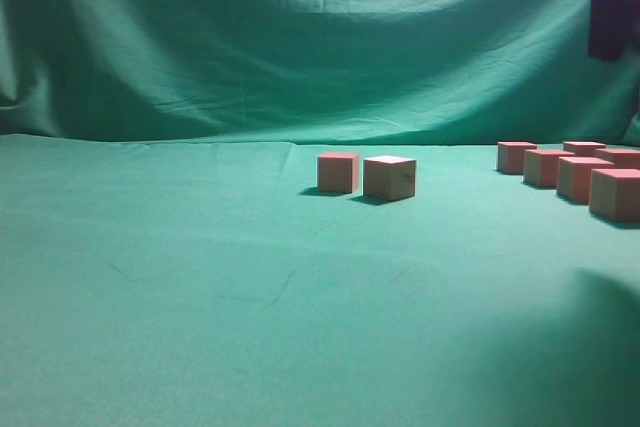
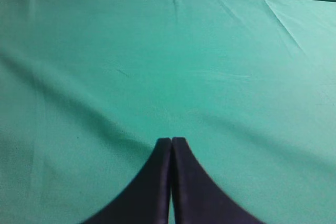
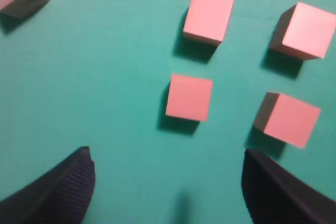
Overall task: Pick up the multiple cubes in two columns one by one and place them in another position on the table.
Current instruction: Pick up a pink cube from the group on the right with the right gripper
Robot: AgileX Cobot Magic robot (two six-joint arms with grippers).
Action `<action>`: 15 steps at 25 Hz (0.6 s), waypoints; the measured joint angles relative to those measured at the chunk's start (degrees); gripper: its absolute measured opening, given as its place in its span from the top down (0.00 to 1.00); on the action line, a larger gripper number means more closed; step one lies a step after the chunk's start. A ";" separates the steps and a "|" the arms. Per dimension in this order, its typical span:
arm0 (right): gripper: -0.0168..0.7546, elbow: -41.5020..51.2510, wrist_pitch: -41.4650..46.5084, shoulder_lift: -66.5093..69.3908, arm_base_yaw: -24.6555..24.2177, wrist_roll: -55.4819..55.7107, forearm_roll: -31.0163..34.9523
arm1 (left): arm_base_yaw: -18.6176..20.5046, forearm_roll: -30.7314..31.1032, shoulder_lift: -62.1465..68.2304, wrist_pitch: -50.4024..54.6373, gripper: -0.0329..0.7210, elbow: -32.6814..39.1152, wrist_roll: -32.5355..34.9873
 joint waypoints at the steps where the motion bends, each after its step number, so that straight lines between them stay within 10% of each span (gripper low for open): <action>1: 0.25 0.10 -1.51 1.08 0.00 0.00 -0.02 | 0.00 0.00 0.00 0.00 0.96 0.00 0.00; 15: 0.29 0.10 -13.99 13.86 -0.49 0.21 -2.06 | 0.00 0.00 0.00 0.00 0.96 0.00 0.00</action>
